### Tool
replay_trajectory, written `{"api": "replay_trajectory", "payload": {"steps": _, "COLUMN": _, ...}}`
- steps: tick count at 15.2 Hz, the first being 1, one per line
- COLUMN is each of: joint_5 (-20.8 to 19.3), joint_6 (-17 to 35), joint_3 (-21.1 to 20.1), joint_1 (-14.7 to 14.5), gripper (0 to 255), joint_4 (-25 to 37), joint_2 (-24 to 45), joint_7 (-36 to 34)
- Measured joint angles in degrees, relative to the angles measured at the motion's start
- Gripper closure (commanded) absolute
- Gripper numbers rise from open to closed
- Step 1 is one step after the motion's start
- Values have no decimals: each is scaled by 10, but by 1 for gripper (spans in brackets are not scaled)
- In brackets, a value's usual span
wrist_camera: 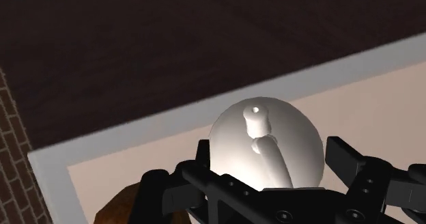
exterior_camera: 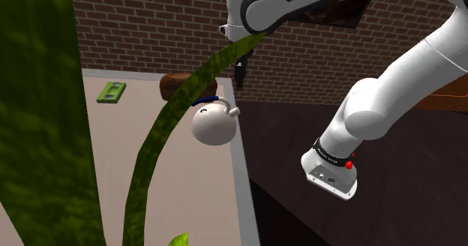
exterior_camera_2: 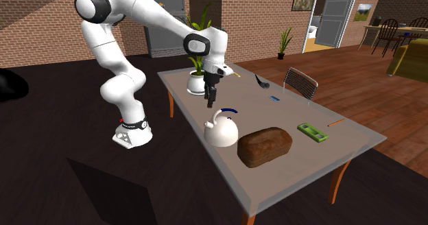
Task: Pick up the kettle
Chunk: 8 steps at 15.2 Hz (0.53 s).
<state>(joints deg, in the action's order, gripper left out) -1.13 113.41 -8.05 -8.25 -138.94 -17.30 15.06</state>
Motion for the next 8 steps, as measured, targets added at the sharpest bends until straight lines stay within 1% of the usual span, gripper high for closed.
{"api": "replay_trajectory", "payload": {"steps": 5, "joint_5": -28, "joint_6": 52, "joint_3": -20, "joint_1": -19, "gripper": 0, "joint_4": 12, "joint_2": 101, "joint_7": 45}}
{"api": "replay_trajectory", "payload": {"steps": 8, "joint_5": -36, "joint_6": 76, "joint_3": -24, "joint_1": -22, "gripper": 0, "joint_4": 9, "joint_2": 128, "joint_7": 49}}
